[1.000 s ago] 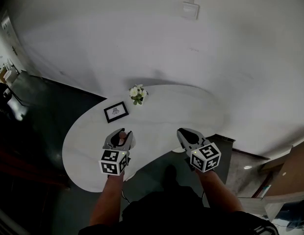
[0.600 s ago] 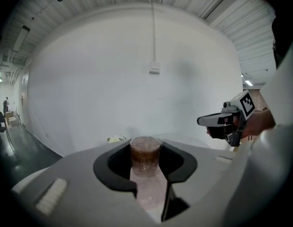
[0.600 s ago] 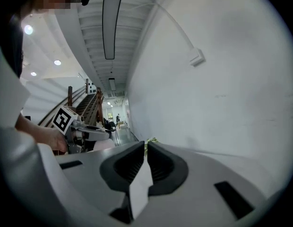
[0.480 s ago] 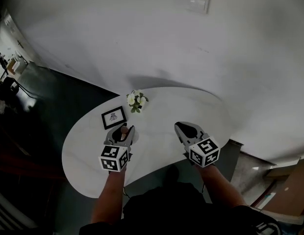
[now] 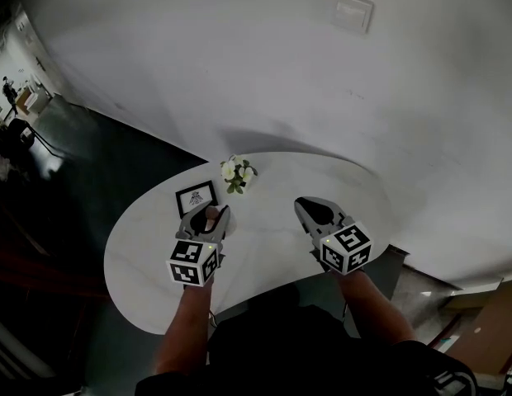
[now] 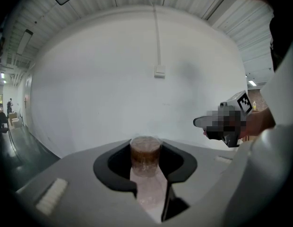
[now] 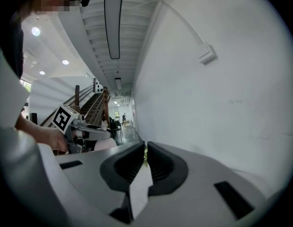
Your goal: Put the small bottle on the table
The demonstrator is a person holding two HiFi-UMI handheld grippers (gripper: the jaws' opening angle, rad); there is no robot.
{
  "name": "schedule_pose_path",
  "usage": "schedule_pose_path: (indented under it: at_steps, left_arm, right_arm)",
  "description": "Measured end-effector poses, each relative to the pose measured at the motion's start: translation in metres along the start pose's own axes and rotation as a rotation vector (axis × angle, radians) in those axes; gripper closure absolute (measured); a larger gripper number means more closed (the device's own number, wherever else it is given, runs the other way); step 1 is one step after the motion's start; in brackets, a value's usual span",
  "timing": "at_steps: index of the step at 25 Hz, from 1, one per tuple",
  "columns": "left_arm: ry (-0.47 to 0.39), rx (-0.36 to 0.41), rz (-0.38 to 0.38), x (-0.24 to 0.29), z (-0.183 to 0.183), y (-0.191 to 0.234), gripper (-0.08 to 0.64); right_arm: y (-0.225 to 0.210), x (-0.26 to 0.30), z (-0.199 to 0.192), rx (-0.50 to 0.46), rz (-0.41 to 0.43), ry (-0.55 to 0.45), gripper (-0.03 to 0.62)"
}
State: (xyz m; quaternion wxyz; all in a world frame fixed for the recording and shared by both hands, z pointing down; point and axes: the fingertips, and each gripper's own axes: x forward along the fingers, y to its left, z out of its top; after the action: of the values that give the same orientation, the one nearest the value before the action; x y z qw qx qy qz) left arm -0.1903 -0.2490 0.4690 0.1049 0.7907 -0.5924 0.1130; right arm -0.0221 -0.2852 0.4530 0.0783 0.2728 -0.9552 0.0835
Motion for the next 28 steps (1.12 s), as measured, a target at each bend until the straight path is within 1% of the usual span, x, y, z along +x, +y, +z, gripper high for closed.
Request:
schedule_pose_path:
  at_steps: [2,4,8,13,18,23,28]
  left_arm:
    - [-0.001,0.001,0.013,-0.009,0.001,0.014,0.423]
    - [0.001,0.020,0.021,-0.018,0.002,0.027,0.423]
    - [-0.002,0.059,0.005,-0.026,0.000,0.045,0.423]
    - [0.006,0.029,-0.037,-0.014,-0.003,0.043,0.423]
    - [0.013,0.026,-0.075,0.017,0.003,0.031,0.422]
    - [0.035,0.027,-0.095,0.056,0.010,0.016,0.422]
    - [0.058,-0.025,-0.114,0.097,0.009,0.004,0.422]
  right_arm:
    - [0.009,0.006,0.002,0.003,0.004,0.008,0.569]
    - [0.016,0.011,0.004,0.001,0.000,0.013,0.569]
    - [0.024,0.022,0.005,0.002,-0.030,0.013,0.569]
    - [0.025,0.029,0.006,0.001,-0.037,0.023,0.569]
    - [0.003,0.035,0.009,-0.004,-0.031,0.019,0.569]
    - [-0.035,0.034,0.009,0.012,-0.035,0.015,0.569]
    - [-0.069,0.038,0.001,0.032,-0.030,0.039,0.569]
